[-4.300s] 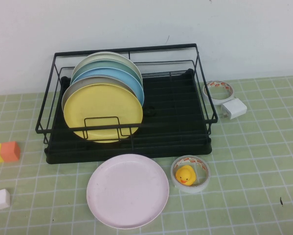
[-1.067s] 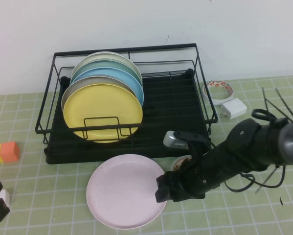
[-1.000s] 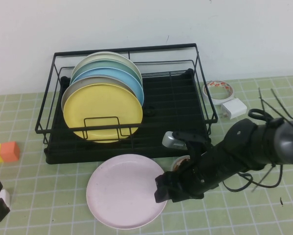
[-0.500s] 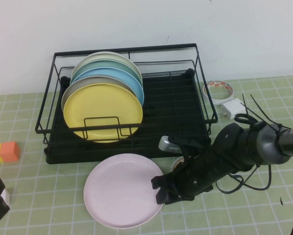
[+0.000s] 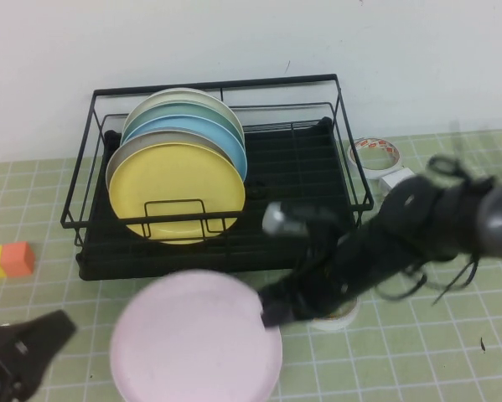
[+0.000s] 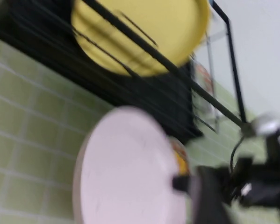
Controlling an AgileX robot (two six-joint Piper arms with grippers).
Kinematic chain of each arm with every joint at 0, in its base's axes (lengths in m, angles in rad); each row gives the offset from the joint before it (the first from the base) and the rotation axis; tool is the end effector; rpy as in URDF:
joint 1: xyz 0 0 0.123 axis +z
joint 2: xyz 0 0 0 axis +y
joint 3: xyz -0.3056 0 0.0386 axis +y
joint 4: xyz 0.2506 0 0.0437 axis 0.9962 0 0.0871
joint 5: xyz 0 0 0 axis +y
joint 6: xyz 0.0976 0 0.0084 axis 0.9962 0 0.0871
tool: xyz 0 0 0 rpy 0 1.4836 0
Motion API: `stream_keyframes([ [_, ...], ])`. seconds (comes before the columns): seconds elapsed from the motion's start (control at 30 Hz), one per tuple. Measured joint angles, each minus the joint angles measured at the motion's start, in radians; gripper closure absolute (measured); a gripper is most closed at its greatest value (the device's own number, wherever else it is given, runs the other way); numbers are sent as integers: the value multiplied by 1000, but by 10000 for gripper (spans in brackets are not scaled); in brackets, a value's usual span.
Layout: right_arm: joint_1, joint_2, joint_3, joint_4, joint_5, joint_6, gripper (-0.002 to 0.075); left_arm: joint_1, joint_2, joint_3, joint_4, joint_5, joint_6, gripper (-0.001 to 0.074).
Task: Place plate on rack
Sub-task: Pick up the plate from the table, then hand over the plate
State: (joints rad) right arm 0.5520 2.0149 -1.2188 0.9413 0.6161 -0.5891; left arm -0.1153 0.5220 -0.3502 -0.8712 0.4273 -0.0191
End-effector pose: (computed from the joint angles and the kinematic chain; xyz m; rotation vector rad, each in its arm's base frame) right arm 0.3264 0.2549 0.1565 -0.5734 2.7123 0.8890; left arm 0.0911 -0.0419 0.2754 -0.5112 1.9759 -0.9337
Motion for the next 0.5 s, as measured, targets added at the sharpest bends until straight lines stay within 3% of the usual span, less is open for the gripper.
stream_keyframes([
  [0.1, 0, -116, 0, -12, 9, -13, 714, 0, 2, 0, -38, 59, 31, 236],
  [0.17, 0, -187, 0, -14, 18, -33, 715, 0, 6, 0, -41, 86, 39, 178],
  [0.3, 0, -309, 0, -18, 52, -51, 715, 0, 13, 0, -42, 87, 49, 174],
  [0.5, 7, -364, 0, 45, 139, -163, 715, 0, 13, 0, -59, 43, 102, 228],
])
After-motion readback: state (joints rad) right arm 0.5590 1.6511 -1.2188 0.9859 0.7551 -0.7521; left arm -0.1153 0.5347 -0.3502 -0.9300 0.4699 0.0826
